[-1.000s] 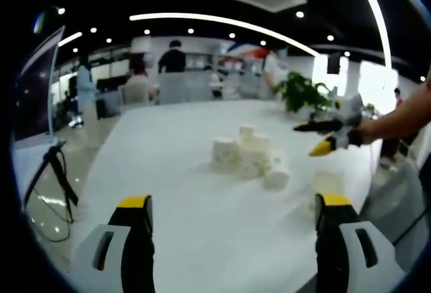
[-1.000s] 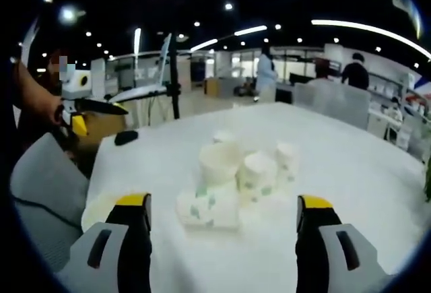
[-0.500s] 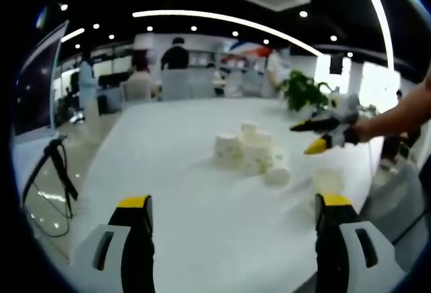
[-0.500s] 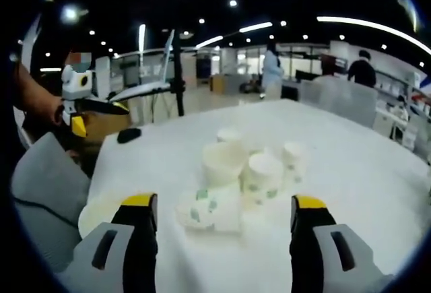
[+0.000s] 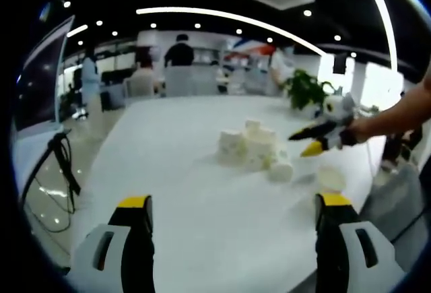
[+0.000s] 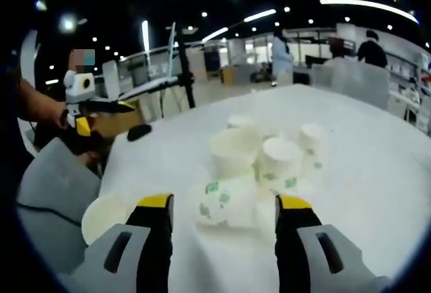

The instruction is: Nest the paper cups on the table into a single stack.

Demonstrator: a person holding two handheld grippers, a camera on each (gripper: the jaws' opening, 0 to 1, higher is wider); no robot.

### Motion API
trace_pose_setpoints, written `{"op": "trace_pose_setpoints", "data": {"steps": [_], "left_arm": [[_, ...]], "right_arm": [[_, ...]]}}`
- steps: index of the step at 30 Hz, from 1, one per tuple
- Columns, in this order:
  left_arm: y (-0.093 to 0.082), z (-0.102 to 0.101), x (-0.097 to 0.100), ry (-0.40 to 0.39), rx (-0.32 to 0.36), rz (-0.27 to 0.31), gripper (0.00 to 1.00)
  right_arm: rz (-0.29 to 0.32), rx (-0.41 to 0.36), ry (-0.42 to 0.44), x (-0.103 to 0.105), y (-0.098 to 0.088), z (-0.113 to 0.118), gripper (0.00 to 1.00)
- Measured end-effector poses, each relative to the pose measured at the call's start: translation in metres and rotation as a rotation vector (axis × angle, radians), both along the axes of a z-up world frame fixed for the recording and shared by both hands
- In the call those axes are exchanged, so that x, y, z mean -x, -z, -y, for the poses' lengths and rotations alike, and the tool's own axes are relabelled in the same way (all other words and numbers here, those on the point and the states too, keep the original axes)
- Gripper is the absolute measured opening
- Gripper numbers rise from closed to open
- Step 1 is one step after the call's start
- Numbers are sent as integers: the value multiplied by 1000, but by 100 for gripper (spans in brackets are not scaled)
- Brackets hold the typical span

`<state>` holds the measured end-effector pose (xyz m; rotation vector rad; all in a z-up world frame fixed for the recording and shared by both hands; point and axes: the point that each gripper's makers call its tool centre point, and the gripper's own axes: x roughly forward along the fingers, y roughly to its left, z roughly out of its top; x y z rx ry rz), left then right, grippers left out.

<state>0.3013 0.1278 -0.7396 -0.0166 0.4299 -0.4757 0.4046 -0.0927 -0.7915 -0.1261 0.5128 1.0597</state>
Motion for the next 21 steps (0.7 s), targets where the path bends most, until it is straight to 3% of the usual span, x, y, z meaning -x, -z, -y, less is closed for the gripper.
{"op": "trace_pose_setpoints", "data": {"steps": [5, 10, 17, 21], "left_arm": [[1, 3, -1, 4, 3, -4, 99], [1, 4, -1, 7, 3, -7, 98], [2, 4, -1, 7, 4, -9, 98], [2, 2, 0, 3, 6, -9, 98]], "right_arm": [[-8, -11, -3, 4, 1, -9, 72], [2, 29, -20, 4, 10, -14, 70], [-10, 42, -19, 0, 15, -15, 60], [-58, 35, -45, 8, 15, -12, 50]]}}
